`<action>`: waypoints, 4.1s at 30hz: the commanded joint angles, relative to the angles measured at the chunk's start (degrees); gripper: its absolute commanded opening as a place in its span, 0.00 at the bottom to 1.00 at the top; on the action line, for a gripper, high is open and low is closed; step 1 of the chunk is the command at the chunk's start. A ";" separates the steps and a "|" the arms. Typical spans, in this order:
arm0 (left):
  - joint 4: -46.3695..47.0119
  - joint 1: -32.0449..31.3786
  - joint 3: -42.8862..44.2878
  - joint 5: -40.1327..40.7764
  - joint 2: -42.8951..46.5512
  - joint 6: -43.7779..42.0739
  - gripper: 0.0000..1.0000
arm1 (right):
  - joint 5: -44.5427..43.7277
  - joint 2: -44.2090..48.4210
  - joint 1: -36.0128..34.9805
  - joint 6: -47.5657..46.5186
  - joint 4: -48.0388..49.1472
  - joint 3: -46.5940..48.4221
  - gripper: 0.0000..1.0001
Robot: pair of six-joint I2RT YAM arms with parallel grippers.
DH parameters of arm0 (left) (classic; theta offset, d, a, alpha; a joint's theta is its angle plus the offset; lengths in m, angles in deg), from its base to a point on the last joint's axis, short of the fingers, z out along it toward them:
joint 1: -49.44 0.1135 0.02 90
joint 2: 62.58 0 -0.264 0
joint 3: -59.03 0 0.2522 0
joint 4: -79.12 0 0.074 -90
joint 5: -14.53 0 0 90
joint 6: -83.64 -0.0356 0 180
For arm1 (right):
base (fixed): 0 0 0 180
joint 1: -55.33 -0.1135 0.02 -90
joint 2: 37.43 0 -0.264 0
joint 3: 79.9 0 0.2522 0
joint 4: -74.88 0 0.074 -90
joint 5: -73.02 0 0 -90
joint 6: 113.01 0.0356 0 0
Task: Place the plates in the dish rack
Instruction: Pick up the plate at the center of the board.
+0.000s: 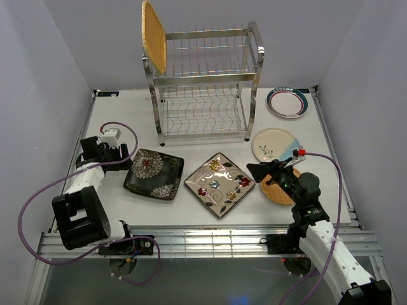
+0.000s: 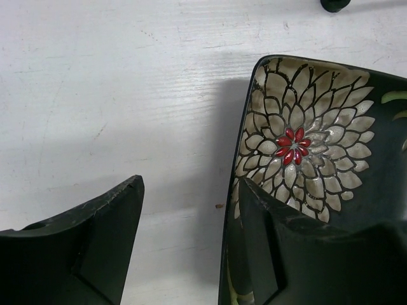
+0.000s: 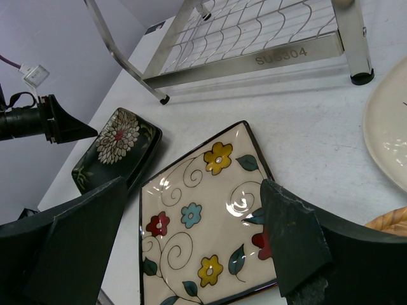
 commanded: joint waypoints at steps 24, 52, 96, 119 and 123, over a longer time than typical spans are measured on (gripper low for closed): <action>-4.13 0.48 4.59 -13.94 -6.13 -5.27 0.72 | 1.10 0.80 -0.10 -0.81 2.01 1.37 0.90; -4.57 -1.89 3.98 -11.04 -4.64 -5.36 0.00 | 5.22 -2.70 -0.18 1.81 7.19 0.67 0.91; -4.48 5.32 3.45 -11.83 1.69 -3.69 0.00 | -12.51 -83.65 -39.38 7.28 20.23 50.14 0.08; -4.04 5.32 3.01 -11.03 2.40 -3.34 0.00 | -28.08 -87.52 -42.81 1.38 0.87 59.20 0.08; -4.04 5.32 2.92 -11.04 2.48 -3.43 0.00 | -26.67 -89.19 -42.90 1.47 0.96 60.52 0.08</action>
